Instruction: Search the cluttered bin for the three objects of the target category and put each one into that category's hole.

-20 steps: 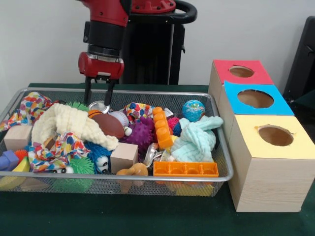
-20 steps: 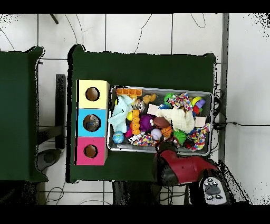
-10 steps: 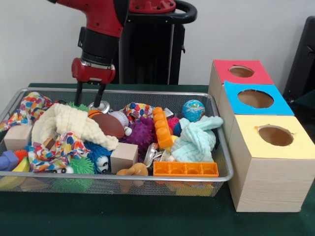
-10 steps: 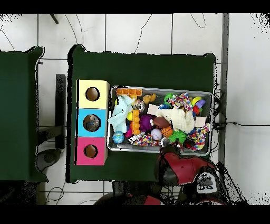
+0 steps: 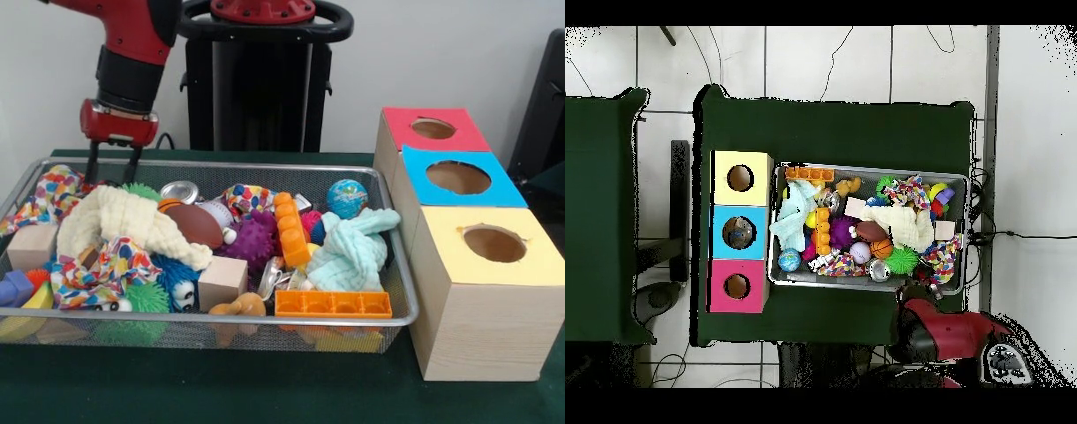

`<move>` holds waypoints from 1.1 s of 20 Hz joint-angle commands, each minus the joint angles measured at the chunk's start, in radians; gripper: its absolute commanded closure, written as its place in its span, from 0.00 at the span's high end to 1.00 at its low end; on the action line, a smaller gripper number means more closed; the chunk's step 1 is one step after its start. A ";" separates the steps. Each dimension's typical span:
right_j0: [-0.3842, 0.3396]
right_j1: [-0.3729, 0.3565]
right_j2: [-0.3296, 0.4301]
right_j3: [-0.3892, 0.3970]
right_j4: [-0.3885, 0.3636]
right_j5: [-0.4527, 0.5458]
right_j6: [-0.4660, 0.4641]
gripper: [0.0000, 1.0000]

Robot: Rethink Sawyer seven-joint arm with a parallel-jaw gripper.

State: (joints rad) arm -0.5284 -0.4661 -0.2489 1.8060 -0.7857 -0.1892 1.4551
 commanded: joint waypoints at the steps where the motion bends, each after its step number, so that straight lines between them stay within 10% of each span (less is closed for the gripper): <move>1: -0.120 -0.002 0.238 -0.091 -0.121 0.032 0.073 1.00; 8: -0.390 -0.030 0.566 0.006 -0.247 0.187 -0.001 1.00; 22: -0.288 -0.046 0.477 -0.029 -0.207 0.110 0.075 1.00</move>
State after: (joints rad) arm -0.8775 -0.5377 0.1006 1.8362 -0.9752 -0.1109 1.4551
